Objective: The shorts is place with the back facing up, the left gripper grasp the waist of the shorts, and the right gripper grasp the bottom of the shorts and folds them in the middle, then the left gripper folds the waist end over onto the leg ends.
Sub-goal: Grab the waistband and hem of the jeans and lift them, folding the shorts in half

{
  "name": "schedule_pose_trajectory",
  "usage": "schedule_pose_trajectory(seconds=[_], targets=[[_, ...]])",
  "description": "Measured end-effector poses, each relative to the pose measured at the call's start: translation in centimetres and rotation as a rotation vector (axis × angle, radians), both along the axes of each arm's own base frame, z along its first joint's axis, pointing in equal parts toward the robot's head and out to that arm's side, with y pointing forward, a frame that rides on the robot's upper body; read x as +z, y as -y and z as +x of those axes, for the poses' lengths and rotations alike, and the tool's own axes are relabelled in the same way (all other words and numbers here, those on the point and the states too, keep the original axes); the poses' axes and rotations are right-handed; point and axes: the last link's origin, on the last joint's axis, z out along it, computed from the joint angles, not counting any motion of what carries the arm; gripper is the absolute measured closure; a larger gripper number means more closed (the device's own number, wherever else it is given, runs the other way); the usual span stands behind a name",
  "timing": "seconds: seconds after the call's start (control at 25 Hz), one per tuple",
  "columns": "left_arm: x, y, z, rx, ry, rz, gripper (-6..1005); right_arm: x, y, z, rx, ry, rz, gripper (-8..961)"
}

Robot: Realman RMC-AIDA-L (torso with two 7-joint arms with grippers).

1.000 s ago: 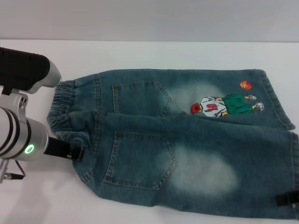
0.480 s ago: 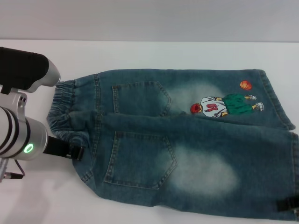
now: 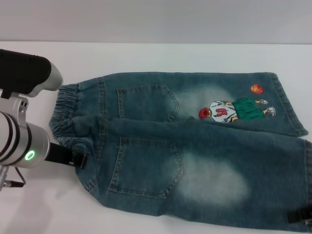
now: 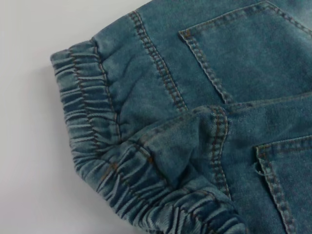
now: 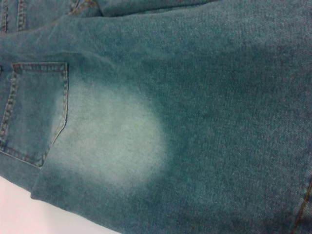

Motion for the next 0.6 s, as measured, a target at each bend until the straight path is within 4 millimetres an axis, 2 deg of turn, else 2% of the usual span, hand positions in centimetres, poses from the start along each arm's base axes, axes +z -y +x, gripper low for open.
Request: schedule_pose_trajectory(seconds=[0.6], targets=[[-0.10, 0.10, 0.03, -0.005, -0.003, -0.006, 809, -0.31, -0.45, 0.06, 0.026, -0.002, 0.015, 331]])
